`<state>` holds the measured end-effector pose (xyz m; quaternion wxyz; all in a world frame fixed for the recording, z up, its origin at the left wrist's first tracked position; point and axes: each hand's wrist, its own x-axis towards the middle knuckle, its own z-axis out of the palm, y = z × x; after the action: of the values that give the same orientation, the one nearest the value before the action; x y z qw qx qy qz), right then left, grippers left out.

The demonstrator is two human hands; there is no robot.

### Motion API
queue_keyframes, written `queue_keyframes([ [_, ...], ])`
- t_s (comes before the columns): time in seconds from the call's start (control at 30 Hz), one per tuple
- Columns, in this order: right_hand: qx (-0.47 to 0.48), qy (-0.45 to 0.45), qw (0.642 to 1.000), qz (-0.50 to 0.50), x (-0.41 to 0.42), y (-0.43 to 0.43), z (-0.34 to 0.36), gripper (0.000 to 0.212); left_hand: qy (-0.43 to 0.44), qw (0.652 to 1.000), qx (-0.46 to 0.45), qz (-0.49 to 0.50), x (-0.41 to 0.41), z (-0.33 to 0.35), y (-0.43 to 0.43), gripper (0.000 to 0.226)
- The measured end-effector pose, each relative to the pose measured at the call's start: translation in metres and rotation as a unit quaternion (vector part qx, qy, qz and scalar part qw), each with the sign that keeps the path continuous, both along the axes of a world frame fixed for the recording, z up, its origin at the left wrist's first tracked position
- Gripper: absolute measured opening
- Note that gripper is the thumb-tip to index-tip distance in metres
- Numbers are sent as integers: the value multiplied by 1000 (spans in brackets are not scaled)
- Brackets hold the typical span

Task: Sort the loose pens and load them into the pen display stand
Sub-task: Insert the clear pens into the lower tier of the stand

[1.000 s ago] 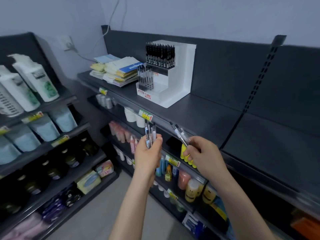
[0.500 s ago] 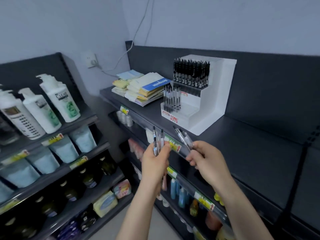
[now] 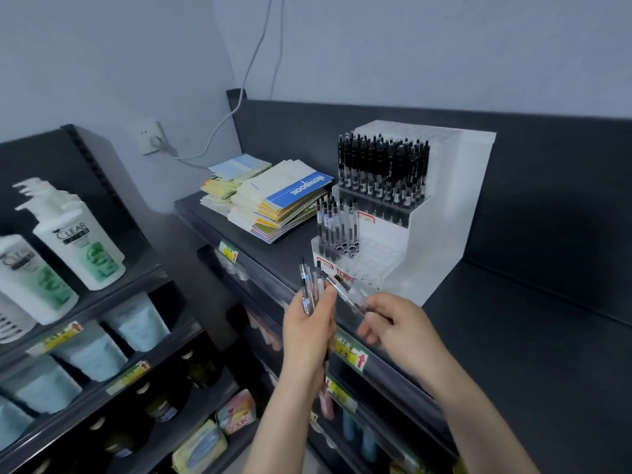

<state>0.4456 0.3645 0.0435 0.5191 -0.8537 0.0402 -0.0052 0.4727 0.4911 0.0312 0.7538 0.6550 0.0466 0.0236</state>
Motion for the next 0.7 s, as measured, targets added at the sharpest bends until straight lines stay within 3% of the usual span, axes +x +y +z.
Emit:
queue_keyframes([
  [0.3, 26, 6, 1000, -9, 45, 9, -1, 23, 26, 999, -37, -25, 52, 2, 6, 26],
  [0.7, 39, -147, 944, -293, 129, 30, 12, 17, -2, 999, -21, -50, 154, 8, 59, 24],
])
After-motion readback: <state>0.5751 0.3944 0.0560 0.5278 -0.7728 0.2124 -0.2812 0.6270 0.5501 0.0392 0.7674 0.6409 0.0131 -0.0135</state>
